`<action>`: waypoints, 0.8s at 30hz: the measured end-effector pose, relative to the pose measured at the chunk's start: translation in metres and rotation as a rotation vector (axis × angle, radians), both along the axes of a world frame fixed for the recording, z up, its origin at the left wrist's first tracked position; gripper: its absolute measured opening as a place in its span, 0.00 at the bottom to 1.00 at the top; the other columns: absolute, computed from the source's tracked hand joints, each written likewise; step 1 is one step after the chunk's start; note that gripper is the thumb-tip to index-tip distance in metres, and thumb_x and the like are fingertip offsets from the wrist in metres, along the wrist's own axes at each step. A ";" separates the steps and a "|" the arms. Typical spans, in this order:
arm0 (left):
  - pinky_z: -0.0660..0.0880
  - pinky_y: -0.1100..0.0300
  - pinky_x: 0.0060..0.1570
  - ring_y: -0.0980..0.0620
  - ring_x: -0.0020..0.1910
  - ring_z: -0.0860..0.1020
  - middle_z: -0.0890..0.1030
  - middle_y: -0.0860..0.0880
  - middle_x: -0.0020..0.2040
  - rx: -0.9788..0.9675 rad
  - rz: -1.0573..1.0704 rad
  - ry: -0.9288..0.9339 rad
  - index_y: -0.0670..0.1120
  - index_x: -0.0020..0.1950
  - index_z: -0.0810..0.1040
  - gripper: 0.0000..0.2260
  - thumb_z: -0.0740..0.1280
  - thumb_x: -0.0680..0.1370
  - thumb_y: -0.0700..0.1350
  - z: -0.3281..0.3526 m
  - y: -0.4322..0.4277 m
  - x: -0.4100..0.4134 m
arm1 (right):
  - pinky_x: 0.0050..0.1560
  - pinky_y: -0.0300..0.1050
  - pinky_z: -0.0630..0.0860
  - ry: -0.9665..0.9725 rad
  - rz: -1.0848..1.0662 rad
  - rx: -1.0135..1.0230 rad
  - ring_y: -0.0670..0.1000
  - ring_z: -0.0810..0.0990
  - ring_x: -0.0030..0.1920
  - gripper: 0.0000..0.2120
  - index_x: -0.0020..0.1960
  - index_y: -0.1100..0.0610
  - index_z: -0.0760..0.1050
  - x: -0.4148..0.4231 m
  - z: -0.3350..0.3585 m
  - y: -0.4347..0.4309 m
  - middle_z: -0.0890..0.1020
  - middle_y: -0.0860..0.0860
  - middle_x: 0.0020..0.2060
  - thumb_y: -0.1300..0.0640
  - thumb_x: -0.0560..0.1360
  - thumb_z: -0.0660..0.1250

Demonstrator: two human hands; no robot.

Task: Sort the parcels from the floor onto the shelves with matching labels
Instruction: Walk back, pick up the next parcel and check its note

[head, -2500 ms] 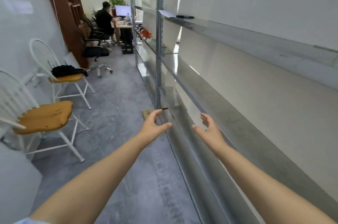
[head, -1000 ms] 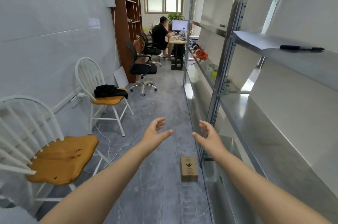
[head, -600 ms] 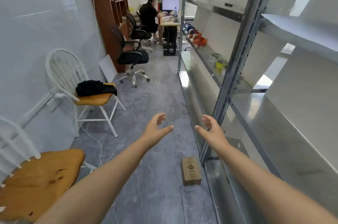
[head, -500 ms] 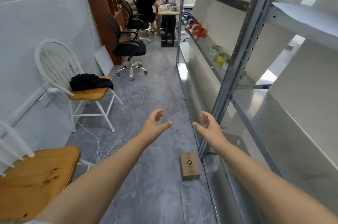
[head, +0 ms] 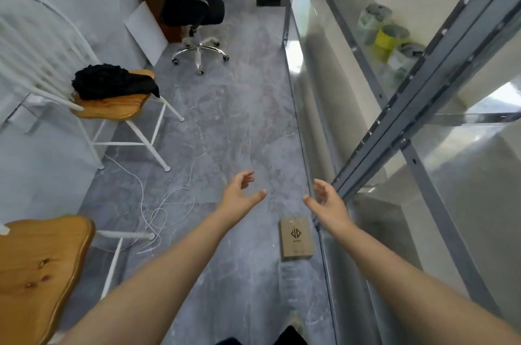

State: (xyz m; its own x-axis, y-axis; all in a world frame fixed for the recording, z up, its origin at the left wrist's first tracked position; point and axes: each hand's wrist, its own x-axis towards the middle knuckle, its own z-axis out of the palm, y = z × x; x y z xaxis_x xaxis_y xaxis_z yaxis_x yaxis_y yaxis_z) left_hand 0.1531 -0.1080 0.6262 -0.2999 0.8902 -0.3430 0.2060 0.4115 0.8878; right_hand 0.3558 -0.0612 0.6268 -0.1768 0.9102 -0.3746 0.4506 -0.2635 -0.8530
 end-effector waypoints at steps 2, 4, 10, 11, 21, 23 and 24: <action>0.66 0.62 0.58 0.50 0.66 0.70 0.73 0.46 0.66 -0.042 -0.013 -0.001 0.44 0.71 0.67 0.27 0.71 0.74 0.44 -0.025 0.016 -0.006 | 0.63 0.39 0.66 -0.006 -0.010 -0.059 0.53 0.67 0.71 0.28 0.73 0.60 0.62 -0.002 -0.029 0.011 0.69 0.56 0.71 0.59 0.76 0.67; 0.65 0.63 0.58 0.49 0.67 0.70 0.73 0.44 0.66 -0.085 -0.016 -0.006 0.44 0.71 0.67 0.27 0.72 0.74 0.43 -0.056 0.032 -0.011 | 0.58 0.36 0.69 -0.008 -0.036 -0.126 0.53 0.67 0.71 0.27 0.73 0.60 0.62 -0.005 -0.062 0.021 0.70 0.55 0.70 0.61 0.76 0.67; 0.66 0.62 0.59 0.47 0.68 0.70 0.73 0.44 0.67 -0.156 -0.031 -0.043 0.44 0.71 0.67 0.27 0.71 0.74 0.43 -0.160 0.077 -0.016 | 0.54 0.28 0.70 -0.046 -0.120 -0.158 0.54 0.70 0.69 0.28 0.72 0.60 0.64 -0.013 -0.166 0.056 0.71 0.56 0.69 0.62 0.75 0.69; 0.67 0.61 0.60 0.48 0.68 0.70 0.73 0.45 0.68 -0.161 -0.046 -0.052 0.44 0.71 0.67 0.27 0.71 0.74 0.43 -0.178 0.082 -0.015 | 0.46 0.24 0.72 -0.044 -0.128 -0.163 0.54 0.70 0.68 0.28 0.72 0.60 0.63 -0.013 -0.183 0.061 0.71 0.56 0.69 0.62 0.75 0.68; 0.68 0.56 0.64 0.46 0.69 0.69 0.72 0.44 0.69 -0.261 -0.092 -0.044 0.44 0.72 0.66 0.27 0.70 0.75 0.46 -0.398 0.098 0.003 | 0.44 0.24 0.70 -0.160 -0.174 -0.207 0.56 0.69 0.69 0.29 0.73 0.62 0.63 0.011 -0.417 0.083 0.69 0.57 0.70 0.62 0.74 0.69; 0.67 0.56 0.64 0.47 0.69 0.69 0.71 0.45 0.70 -0.282 -0.193 0.018 0.45 0.73 0.65 0.26 0.68 0.76 0.49 -0.448 0.102 0.009 | 0.56 0.34 0.71 -0.213 -0.183 -0.219 0.57 0.69 0.68 0.31 0.73 0.63 0.62 0.023 -0.467 0.084 0.69 0.59 0.70 0.62 0.73 0.70; 0.67 0.56 0.64 0.47 0.69 0.69 0.71 0.45 0.70 -0.290 -0.256 0.066 0.46 0.73 0.64 0.26 0.67 0.77 0.50 -0.472 0.105 0.013 | 0.61 0.42 0.72 -0.245 -0.184 -0.228 0.57 0.71 0.66 0.31 0.72 0.62 0.63 0.031 -0.490 0.085 0.70 0.60 0.69 0.62 0.72 0.71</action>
State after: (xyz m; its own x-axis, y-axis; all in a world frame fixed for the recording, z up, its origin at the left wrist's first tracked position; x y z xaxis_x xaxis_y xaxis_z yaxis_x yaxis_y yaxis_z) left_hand 0.1659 -0.0033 0.1547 -0.1109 0.8082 -0.5784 0.3871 0.5711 0.7239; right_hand 0.3864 0.0234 0.1365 0.1017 0.8067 -0.5821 0.5610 -0.5297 -0.6361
